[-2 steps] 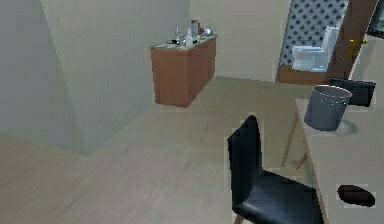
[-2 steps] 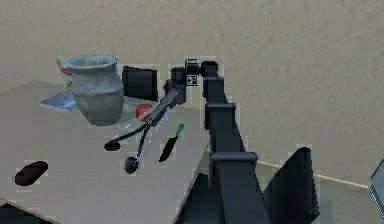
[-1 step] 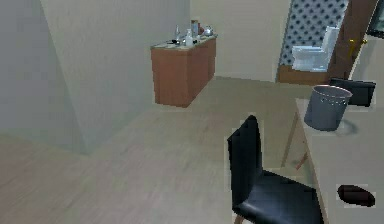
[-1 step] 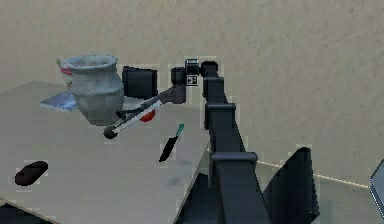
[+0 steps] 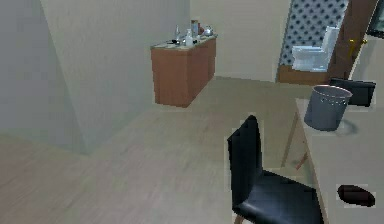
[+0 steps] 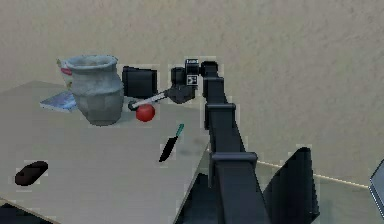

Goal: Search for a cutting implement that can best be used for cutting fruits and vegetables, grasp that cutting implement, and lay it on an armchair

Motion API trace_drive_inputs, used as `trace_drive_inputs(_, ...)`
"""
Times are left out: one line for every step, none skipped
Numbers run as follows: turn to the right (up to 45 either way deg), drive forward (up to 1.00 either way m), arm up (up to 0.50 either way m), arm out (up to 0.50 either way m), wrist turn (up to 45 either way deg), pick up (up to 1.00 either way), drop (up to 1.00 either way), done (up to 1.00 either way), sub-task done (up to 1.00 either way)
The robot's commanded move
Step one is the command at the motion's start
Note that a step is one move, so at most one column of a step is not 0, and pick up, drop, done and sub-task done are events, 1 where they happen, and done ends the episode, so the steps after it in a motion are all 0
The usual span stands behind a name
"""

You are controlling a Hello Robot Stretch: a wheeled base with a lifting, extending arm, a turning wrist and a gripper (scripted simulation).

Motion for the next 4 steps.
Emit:
trace_drive_inputs(0.0, 0.00, 0.00, 0.00, 9.0, 0.00, 0.00, 0.00, 0.00)
trace_drive_inputs(0.0, 0.00, -0.30, 0.00, 0.0, 0.00, 0.00, 0.00, 0.00)
trace_drive_inputs(0.0, 0.00, 0.00, 0.00, 0.0, 1.00, 0.00, 0.00, 0.00)
trace_drive_inputs(0.0, 0.00, 0.10, 0.00, 0.0, 0.00, 0.00, 0.00, 0.00)
